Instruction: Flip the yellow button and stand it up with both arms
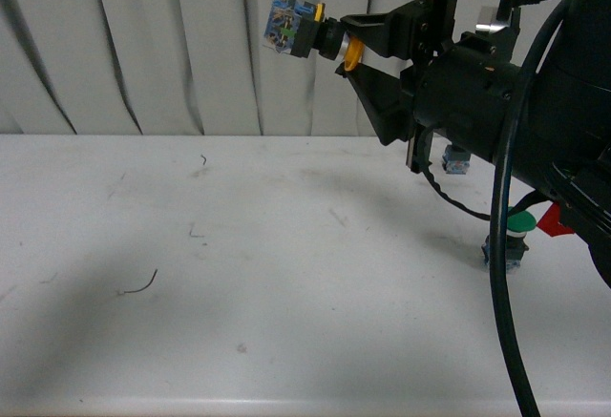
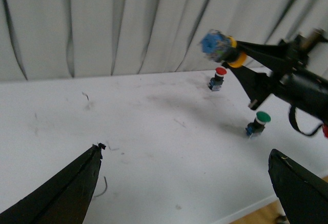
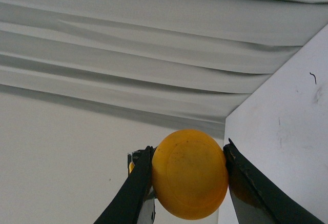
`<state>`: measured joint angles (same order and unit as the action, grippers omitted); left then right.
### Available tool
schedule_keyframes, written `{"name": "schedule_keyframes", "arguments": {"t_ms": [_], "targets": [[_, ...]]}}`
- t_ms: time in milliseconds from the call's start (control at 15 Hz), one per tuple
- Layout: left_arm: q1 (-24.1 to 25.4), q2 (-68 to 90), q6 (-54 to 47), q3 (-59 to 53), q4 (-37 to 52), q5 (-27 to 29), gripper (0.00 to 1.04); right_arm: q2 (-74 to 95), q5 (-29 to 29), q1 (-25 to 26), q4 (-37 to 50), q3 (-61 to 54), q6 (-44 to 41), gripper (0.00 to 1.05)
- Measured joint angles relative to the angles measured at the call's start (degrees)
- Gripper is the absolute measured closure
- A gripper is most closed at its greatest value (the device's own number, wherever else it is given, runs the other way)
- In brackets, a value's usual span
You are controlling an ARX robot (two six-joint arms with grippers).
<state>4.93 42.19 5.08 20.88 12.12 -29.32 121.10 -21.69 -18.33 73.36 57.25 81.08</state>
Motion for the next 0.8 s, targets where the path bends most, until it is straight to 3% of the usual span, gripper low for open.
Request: {"name": "schedule_keyframes", "arguments": {"t_ms": [133, 200, 333, 533, 600, 667, 800], "targets": [[-3.0, -18.7, -10.6, 0.2, -16.3, 2.6, 0.07, -0.3, 0.0, 0.1, 0.1, 0.0, 0.0, 0.7], [-4.2, -21.0, -10.4, -1.5, -11.0, 11.0, 0.14, -0.5, 0.0, 0.0, 0.1, 0.0, -0.1, 0.7], [-5.0, -24.4, -6.5, -8.1, -7.8, 28.6, 0.43, -0.7, -0.2, 0.0, 0.1, 0.0, -0.2, 0.7], [-4.9, -27.9, -5.5, -11.5, -6.6, 29.3, 0.8, -0.9, -0.3, 0.0, 0.1, 0.0, -0.2, 0.7], [-4.9, -29.2, -5.5, -13.4, -6.6, 29.3, 0.98, -1.0, -0.3, 0.0, 0.1, 0.0, -0.4, 0.7], [-4.9, -30.1, -5.3, -14.6, -7.0, 29.3, 1.03, -1.0, -0.3, 0.0, 0.1, 0.0, -0.8, 0.7], [-4.9, -37.6, -5.3, -16.0, -13.4, 29.3, 1.03, -1.0, -0.2, -0.1, 0.2, 0.0, -1.0, 0.7]]}}
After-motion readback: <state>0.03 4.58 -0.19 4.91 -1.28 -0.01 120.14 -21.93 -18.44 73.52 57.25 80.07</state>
